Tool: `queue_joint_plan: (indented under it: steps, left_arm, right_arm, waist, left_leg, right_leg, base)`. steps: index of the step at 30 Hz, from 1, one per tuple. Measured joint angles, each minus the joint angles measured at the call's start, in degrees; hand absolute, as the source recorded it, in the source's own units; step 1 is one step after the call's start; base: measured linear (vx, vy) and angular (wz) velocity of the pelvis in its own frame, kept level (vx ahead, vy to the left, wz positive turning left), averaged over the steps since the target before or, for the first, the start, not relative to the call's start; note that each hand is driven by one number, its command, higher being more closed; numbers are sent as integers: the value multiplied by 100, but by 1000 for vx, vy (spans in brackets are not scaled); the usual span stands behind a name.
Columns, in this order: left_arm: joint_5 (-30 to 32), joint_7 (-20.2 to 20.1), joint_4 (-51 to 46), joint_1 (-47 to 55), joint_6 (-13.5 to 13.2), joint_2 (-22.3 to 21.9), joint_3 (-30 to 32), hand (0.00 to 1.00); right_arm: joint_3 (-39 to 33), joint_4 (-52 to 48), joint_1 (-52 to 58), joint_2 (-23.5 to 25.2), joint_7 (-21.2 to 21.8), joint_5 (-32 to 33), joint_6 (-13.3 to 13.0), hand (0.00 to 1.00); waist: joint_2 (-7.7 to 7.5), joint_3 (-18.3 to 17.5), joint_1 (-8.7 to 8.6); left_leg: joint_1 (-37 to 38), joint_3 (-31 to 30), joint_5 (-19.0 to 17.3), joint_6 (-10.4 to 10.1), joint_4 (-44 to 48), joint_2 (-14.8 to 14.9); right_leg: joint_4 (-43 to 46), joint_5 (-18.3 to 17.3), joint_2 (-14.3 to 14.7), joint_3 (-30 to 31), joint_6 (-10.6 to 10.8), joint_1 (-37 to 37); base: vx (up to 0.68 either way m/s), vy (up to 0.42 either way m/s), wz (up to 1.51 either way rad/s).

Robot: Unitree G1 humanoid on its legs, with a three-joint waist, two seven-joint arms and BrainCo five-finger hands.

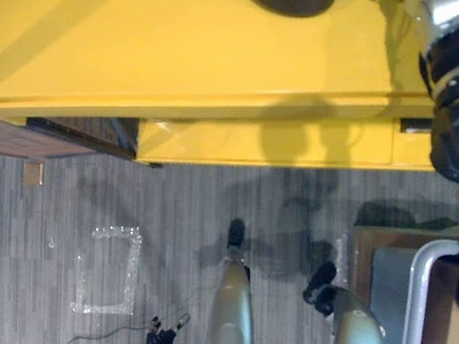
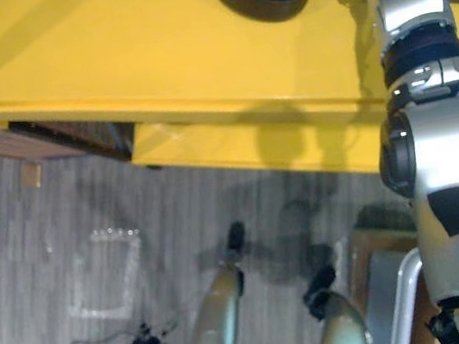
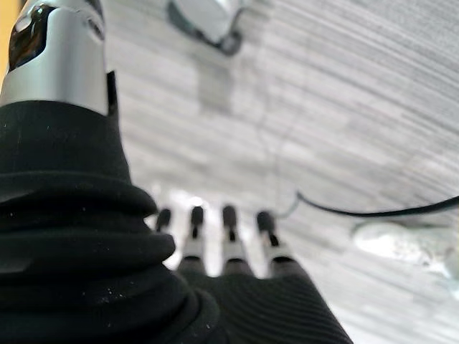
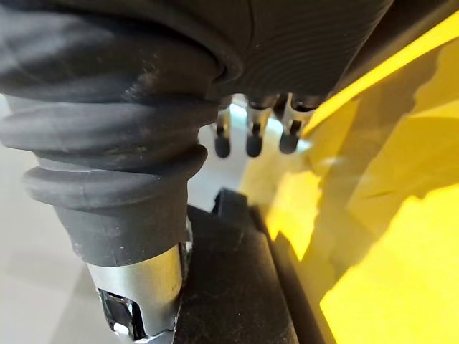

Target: Walk over and take plastic housings, then place them on the shelf

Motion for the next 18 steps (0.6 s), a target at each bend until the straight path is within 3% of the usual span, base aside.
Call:
queue_joint_plan:
  steps: [4, 18]
  left_arm:
    - [0, -6, -14, 1, -2, -12, -59, 0]
    - [-1, -8, -13, 0, -35, -14, -53, 0]
  right_arm:
    - [219, -17, 0, -10, 31, 4, -4, 0]
    - [1155, -492, -89, 28, 375, -9, -133, 0]
  waist:
    - [90, -53, 41]
    - [90, -53, 126]
  left_leg:
    - [-13, -2, 0, 0, 1, 0]
    - [-77, -45, 0, -1, 40, -6]
  right_leg:
    - [60, -20, -16, 11, -1, -39]
    - [189, -112, -33, -29, -13, -89]
  base:
    - [-8, -3, -1]
    - [-3, -6, 1]
